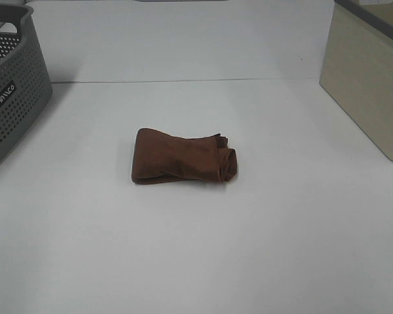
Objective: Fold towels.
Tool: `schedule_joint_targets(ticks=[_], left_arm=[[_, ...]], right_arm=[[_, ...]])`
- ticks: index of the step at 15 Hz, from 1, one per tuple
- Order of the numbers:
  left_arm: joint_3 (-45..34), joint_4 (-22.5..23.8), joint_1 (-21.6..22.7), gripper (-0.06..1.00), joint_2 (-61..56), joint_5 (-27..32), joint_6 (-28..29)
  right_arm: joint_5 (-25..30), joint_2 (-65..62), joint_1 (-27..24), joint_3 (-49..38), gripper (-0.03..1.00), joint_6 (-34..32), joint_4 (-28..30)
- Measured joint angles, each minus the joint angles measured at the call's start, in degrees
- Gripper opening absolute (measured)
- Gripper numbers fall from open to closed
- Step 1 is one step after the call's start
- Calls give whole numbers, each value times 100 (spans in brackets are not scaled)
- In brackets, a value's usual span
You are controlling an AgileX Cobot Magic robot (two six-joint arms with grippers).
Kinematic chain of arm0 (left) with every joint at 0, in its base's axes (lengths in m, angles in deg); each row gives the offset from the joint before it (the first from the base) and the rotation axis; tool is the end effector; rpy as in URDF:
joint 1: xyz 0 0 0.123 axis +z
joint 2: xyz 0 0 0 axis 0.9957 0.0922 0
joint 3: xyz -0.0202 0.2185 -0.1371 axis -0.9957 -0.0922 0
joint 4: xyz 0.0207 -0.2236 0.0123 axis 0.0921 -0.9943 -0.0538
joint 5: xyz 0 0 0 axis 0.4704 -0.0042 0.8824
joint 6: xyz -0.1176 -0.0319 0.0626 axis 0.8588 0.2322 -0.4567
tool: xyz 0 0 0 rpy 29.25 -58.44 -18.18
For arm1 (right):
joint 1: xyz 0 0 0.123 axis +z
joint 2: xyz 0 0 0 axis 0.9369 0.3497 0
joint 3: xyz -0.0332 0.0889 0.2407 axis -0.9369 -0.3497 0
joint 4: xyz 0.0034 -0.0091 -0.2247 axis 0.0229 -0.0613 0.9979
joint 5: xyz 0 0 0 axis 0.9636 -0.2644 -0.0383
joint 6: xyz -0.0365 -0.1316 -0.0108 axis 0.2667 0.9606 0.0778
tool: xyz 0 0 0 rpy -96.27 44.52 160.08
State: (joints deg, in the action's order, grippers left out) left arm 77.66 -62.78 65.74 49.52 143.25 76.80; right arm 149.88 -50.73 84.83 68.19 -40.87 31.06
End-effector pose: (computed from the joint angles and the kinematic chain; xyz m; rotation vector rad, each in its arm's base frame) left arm 0.0534 -0.0198 0.2380 0.4325 2.1521 -0.1641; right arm 0.0513 0.0245 0.2385 -0.3334 2.1823 0.2309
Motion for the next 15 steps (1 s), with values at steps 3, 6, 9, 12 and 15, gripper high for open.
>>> schedule_joint_targets(ticks=[3, 6, 9, 12, 15], left_arm=[[0, 0, 0, 52, 0, 0, 0], [0, -6, 115, 52, 0, 0, 0], [0, -6, 905, 52, 0, -6, 0], [0, -6, 1564, 52, 0, -6, 0], [0, -6, 1599, 52, -241, -6, 0]], right_arm=[[0, 0, 0, 0, 77, 0, -6], [0, 0, 0, 0, 77, 0, -6], [0, 0, -590, 0, 77, 0, -23], [0, -6, -1490, 0, 77, 0, -23], [-6, -367, -1782, 0, 77, 0, -23]])
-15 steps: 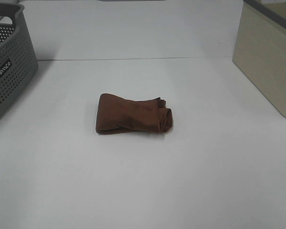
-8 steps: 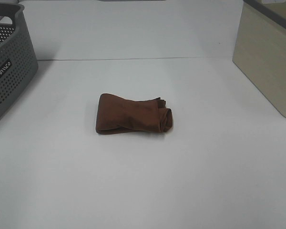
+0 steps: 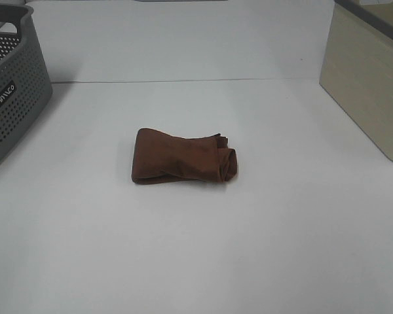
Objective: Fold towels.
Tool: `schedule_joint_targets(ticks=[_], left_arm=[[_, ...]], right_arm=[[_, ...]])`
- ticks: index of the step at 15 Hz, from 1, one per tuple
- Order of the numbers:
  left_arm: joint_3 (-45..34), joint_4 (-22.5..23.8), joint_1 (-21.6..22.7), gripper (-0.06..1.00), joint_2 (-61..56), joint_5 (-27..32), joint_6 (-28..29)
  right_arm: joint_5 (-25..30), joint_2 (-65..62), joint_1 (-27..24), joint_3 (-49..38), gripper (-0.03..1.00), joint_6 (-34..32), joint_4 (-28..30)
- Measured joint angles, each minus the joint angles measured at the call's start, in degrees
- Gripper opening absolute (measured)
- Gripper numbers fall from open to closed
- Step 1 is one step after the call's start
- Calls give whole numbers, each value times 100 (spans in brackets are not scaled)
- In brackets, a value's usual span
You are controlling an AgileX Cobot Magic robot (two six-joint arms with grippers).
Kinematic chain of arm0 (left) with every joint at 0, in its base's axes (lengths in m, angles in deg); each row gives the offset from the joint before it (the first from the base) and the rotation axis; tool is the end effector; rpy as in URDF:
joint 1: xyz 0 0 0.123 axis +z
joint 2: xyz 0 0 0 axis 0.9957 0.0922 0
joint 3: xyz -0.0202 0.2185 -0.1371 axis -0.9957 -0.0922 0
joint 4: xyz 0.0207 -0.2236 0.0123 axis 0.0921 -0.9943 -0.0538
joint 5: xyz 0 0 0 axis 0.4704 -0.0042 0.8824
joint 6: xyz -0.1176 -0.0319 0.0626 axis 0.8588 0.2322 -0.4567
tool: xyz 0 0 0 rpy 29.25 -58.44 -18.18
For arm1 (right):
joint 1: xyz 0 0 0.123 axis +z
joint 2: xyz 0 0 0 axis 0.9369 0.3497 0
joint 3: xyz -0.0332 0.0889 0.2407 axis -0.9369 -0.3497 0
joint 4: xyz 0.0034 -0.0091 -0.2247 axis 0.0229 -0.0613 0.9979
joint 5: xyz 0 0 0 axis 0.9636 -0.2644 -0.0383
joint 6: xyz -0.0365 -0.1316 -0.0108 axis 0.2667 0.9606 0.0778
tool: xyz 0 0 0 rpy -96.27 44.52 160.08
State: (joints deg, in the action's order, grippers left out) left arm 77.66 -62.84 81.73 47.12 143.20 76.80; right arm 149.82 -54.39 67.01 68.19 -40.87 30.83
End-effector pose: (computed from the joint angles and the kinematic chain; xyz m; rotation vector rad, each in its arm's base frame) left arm 0.0520 -0.0042 0.2404 0.1264 2.1439 -0.0078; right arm 0.0489 0.0084 0.2420 0.0052 2.1336 0.0584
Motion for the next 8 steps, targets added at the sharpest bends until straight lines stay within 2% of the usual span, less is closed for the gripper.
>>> schedule_joint_targets(ticks=[4, 8], left_arm=[[-23, 6, 344, 52, -647, -11, 0], [-23, 6, 361, 52, -676, -11, 0]], right_arm=[[6, -567, 0, 0, 77, 0, -17], [6, -590, 0, -17, 77, 0, -23]])
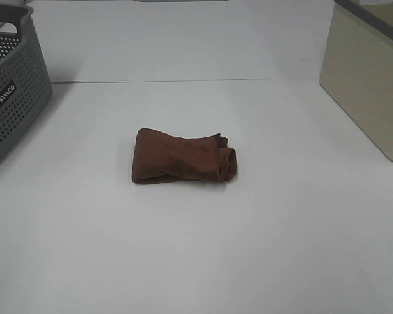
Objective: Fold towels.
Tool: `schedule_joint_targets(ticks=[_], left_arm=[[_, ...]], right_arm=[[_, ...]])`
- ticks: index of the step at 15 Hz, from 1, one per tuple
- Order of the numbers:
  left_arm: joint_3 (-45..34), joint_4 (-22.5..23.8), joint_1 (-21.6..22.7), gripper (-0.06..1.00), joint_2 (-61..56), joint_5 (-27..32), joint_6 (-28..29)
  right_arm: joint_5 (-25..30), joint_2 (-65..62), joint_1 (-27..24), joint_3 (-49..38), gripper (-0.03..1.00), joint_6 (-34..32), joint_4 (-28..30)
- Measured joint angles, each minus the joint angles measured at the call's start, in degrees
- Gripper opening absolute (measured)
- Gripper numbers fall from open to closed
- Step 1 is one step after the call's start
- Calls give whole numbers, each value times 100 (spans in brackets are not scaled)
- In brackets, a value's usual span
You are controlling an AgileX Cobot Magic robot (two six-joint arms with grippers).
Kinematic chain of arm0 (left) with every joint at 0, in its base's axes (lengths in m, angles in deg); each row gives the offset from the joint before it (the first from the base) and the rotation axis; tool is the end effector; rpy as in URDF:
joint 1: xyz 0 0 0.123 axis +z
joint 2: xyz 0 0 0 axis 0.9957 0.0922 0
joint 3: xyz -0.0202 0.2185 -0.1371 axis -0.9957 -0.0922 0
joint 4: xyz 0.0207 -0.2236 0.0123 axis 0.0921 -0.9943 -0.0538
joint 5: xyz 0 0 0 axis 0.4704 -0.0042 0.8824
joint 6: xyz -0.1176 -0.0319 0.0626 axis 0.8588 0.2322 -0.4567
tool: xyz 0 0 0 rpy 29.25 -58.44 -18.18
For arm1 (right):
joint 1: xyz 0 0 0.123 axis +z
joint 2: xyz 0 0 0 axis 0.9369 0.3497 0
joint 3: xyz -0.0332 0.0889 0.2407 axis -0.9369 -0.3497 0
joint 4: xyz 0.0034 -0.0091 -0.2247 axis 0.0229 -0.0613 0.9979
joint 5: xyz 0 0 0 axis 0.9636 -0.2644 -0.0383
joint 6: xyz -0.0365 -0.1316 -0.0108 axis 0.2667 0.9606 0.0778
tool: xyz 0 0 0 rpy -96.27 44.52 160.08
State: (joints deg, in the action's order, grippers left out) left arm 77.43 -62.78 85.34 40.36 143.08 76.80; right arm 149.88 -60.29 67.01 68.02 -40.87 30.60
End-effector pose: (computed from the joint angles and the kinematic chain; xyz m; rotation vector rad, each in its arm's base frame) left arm 0.0384 -0.0009 0.2448 0.0565 2.0309 0.0341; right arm 0.0366 0.0095 0.2454 -0.0006 2.0347 0.0578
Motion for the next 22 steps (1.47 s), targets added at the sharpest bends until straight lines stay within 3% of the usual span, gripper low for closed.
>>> schedule_joint_targets(ticks=[22], left_arm=[[0, -458, 0, 52, 0, 0, -229]], right_arm=[[0, 0, 0, -11, 77, 0, 0]])
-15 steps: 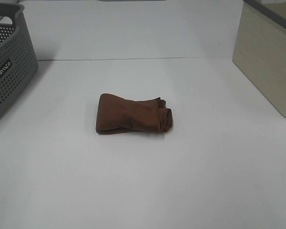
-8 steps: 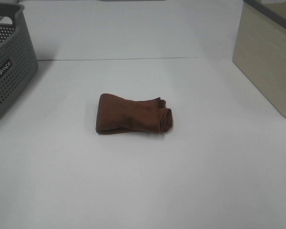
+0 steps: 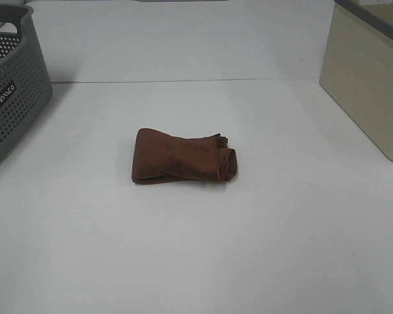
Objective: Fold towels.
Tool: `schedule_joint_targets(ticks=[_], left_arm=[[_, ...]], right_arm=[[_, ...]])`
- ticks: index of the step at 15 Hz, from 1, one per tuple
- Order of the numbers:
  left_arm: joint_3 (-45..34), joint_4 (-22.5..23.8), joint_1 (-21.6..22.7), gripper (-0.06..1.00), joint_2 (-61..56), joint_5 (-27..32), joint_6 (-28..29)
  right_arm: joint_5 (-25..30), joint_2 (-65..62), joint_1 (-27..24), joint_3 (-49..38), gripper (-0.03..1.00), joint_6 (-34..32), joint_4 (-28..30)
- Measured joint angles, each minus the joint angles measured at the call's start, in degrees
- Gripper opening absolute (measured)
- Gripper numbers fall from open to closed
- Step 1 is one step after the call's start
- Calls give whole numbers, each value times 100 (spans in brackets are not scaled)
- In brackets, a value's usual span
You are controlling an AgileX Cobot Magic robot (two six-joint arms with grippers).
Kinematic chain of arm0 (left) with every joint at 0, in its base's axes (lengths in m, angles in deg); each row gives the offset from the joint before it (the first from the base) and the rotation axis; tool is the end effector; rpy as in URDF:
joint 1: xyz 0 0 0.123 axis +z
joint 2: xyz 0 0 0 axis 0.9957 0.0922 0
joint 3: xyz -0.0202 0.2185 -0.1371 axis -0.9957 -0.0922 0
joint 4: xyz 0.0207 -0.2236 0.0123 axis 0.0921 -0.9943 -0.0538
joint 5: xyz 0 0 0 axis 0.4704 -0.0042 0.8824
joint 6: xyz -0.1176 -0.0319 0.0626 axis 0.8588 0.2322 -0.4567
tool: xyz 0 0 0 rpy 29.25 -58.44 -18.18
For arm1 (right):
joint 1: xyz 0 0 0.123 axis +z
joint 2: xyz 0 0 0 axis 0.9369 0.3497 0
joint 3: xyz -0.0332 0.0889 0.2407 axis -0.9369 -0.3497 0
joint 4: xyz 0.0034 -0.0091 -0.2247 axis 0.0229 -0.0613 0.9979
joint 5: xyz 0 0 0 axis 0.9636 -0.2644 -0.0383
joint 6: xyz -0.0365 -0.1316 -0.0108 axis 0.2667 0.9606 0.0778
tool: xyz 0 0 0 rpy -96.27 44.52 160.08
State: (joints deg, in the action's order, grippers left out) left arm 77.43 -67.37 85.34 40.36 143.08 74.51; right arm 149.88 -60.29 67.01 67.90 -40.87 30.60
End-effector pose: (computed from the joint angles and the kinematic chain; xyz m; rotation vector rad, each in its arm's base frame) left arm 0.0383 -0.0105 0.2452 0.1005 2.0259 -0.0363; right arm 0.0368 0.0095 0.2448 -0.0005 2.0368 0.0579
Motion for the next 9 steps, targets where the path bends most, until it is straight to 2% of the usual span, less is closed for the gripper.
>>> schedule_joint_targets(ticks=[9], left_arm=[[0, 0, 0, 52, 0, 0, 0]], right_arm=[[0, 0, 0, 0, 77, 0, 0]])
